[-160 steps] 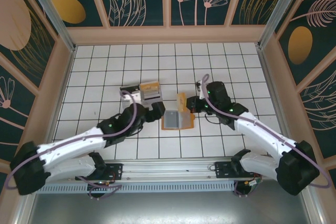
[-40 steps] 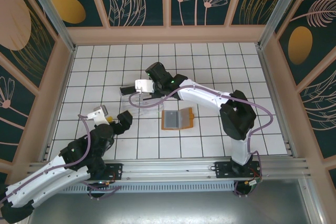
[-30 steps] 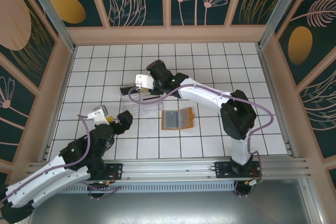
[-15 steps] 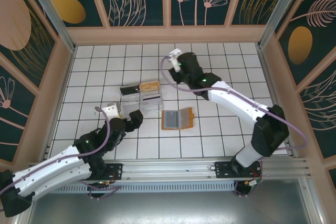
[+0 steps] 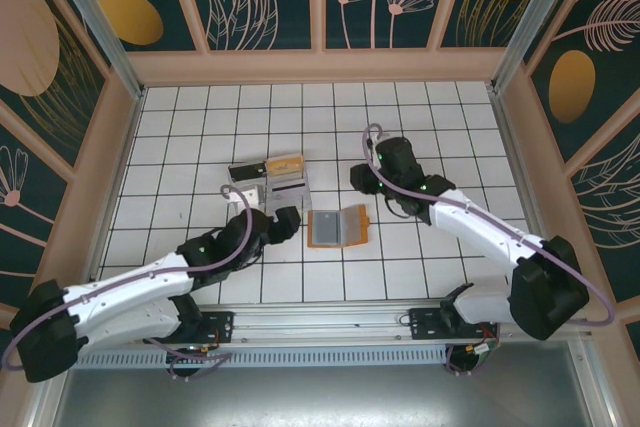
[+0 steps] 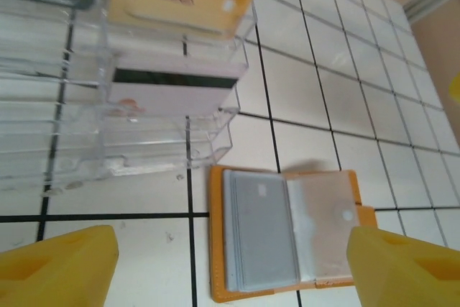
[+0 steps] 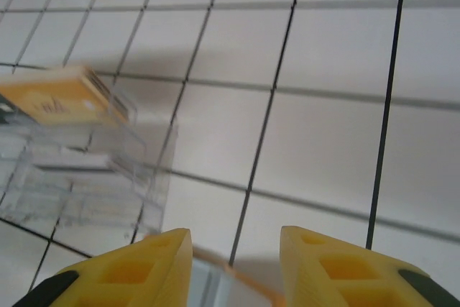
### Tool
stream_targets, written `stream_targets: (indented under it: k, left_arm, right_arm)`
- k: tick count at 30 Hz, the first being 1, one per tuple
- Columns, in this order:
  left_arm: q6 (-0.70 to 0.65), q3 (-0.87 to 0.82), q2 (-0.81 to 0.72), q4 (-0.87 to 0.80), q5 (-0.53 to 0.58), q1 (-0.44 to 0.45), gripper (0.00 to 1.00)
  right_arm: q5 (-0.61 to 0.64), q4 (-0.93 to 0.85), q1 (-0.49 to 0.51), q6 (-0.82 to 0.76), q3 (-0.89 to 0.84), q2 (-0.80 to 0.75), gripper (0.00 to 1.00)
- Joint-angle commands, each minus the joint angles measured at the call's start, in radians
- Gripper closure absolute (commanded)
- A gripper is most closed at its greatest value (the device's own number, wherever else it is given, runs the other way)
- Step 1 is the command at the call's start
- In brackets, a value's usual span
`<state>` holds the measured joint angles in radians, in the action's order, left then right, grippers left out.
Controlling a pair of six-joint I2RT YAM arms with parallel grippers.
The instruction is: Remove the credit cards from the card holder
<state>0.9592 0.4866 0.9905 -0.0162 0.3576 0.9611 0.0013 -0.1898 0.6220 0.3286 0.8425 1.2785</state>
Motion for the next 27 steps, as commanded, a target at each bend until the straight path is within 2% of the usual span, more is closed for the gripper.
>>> stream_targets:
  k: [1, 8, 12, 21, 25, 27]
  left_arm:
    - [0.025, 0.035, 0.086, 0.114, -0.081, -0.002, 0.20]
    - [0.039, 0.064, 0.215, 0.182, -0.115, -0.003, 0.24]
    - [0.045, 0.080, 0.267, 0.201, -0.144, -0.002, 0.29]
    - [0.058, 0.108, 0.383, 0.248, -0.206, -0.002, 0.32]
    - [0.054, 0.122, 0.445, 0.283, -0.249, -0.002, 0.43]
    - [0.058, 0.124, 0.468, 0.302, -0.263, -0.002, 0.44]
  right_arm:
    - [0.009, -0.033, 0.032, 0.104, -0.093, -0.035, 0.61]
    - [0.046, -0.030, 0.119, 0.154, -0.197, -0.041, 0.59]
    - [0.066, -0.024, 0.124, 0.177, -0.242, -0.040, 0.59]
    - [0.026, 0.066, 0.124, 0.185, -0.306, 0.003, 0.60]
    - [0.017, 0.103, 0.123, 0.190, -0.313, 0.030, 0.67]
    - [0.017, 0.114, 0.124, 0.190, -0.313, 0.048, 0.71]
